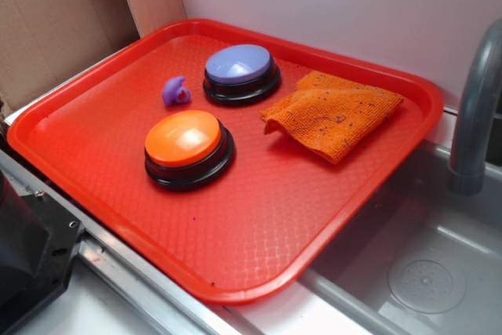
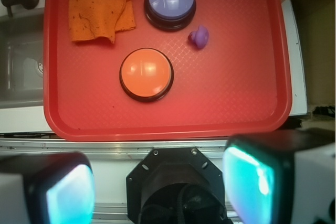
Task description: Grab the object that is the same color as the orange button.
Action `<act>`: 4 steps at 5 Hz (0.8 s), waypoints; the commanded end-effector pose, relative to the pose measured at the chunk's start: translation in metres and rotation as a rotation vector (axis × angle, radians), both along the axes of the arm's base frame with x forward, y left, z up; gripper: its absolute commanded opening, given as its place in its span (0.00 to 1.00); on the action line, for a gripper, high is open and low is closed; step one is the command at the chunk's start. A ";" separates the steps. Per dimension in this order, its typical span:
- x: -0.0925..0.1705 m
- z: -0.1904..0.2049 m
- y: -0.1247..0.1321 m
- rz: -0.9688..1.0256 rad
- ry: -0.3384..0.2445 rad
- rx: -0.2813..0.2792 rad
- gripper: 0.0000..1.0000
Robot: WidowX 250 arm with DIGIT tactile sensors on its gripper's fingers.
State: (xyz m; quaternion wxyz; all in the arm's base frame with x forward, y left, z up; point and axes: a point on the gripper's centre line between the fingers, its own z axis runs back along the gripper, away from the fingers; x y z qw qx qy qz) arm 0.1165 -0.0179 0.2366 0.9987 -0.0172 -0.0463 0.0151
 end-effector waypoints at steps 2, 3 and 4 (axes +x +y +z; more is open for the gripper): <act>0.037 -0.008 -0.016 0.167 -0.089 0.000 1.00; 0.074 -0.026 -0.021 0.308 -0.168 -0.049 1.00; 0.120 -0.059 -0.031 0.433 -0.176 -0.076 1.00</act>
